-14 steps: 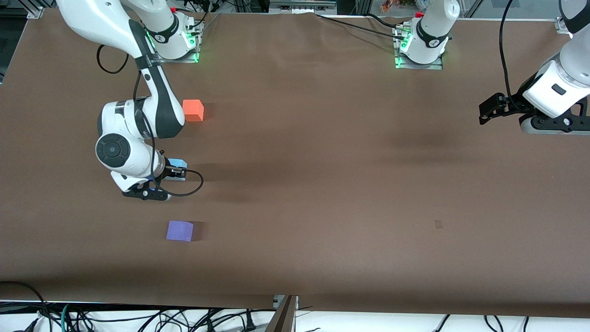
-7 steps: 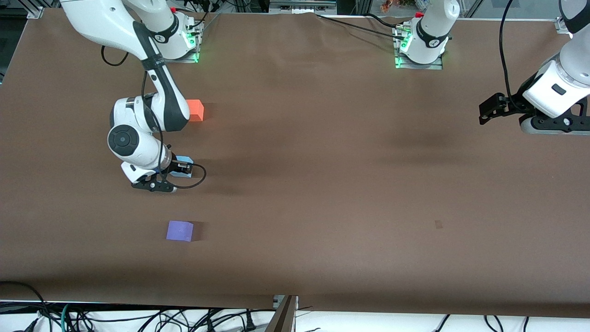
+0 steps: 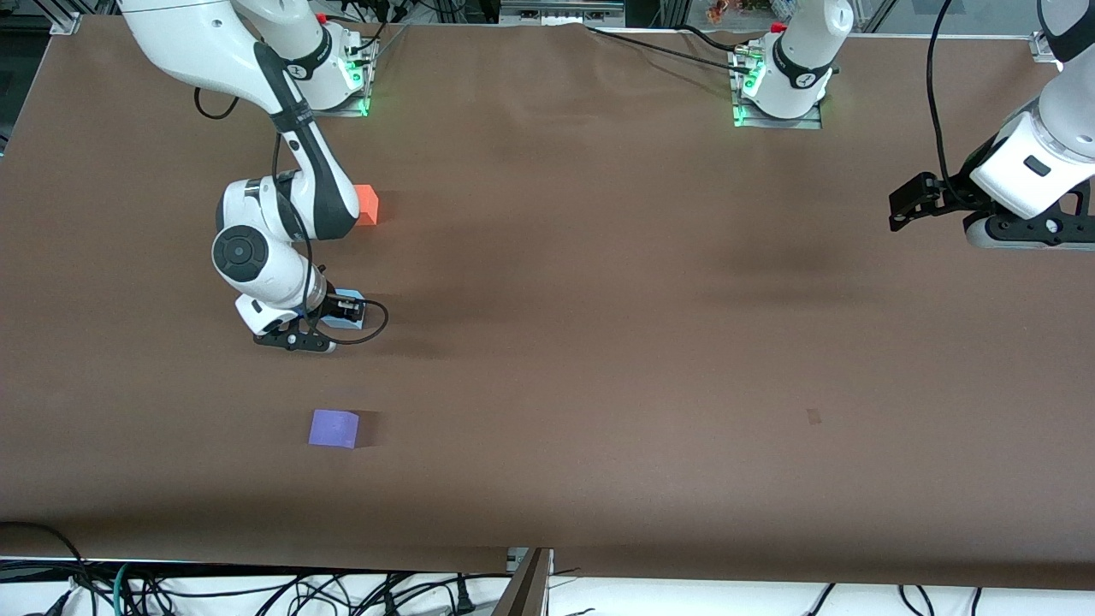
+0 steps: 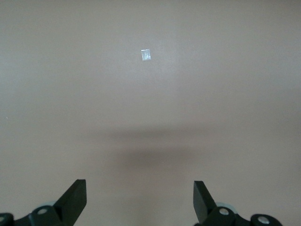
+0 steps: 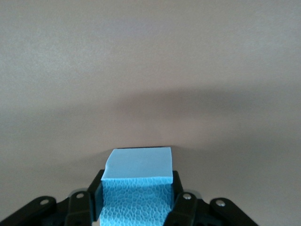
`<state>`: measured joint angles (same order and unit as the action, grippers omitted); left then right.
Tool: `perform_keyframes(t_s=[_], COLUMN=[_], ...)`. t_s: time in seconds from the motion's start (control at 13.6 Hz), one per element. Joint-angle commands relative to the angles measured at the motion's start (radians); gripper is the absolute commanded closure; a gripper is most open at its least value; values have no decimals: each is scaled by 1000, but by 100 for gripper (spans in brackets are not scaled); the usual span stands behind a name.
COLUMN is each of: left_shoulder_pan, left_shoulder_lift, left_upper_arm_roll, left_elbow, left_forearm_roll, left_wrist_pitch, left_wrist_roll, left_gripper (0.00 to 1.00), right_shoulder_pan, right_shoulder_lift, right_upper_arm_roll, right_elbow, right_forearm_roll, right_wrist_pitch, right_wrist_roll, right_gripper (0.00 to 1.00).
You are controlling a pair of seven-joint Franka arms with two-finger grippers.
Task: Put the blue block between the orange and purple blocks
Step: 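Carry the blue cube with the right gripper between orange and purple cubes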
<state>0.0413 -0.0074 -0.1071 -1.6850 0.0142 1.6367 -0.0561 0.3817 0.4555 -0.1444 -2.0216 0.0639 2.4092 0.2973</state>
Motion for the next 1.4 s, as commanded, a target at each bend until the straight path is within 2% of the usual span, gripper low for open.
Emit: perform_keyframes(t_s=[0.0, 0.15, 0.22, 0.37, 0.59, 0.73, 0.81, 0.96, 1.03, 1.32], left_shoulder_pan=[6, 6, 6, 6, 8, 8, 8, 9, 11, 9], left_shoulder_lift=[-6, -6, -6, -6, -6, -6, -6, -6, -6, -6], left_upper_arm_roll=[0, 0, 0, 0, 0, 0, 0, 0, 0, 0], left_elbow=[2, 2, 2, 2, 2, 2, 2, 2, 2, 1], left_forearm_roll=[-10, -10, -10, -10, -10, -10, -10, -10, -10, -5], left_wrist_pitch=[-3, -3, -3, -3, -3, -3, -3, -3, -3, -3], left_wrist_roll=[22, 24, 22, 24, 24, 24, 24, 24, 24, 24], left_gripper=[0, 0, 0, 0, 0, 0, 0, 0, 0, 0], right_shoulder_pan=[-18, -20, -20, -24, -47, -75, -92, -121, -147, -199], right_shoulder_lift=[3, 2, -6, -36, -81, -107, -122, -149, -164, -216], right_upper_arm_roll=[23, 23, 23, 23, 23, 23, 25, 41, 61, 65], right_elbow=[-28, -19, -13, 12, 125, 182, 202, 257, 283, 288], right_forearm_roll=[13, 14, 13, 10, -6, -9, -31, -134, -136, -134], right_wrist_pitch=[50, 45, 41, 7, -183, -261, -290, -384, -433, -456], right_wrist_roll=[3, 6, 2, -20, -52, -105, -118, -129, -127, -119], right_gripper=[67, 9, 1, 1, 1, 1, 1, 1, 1, 1])
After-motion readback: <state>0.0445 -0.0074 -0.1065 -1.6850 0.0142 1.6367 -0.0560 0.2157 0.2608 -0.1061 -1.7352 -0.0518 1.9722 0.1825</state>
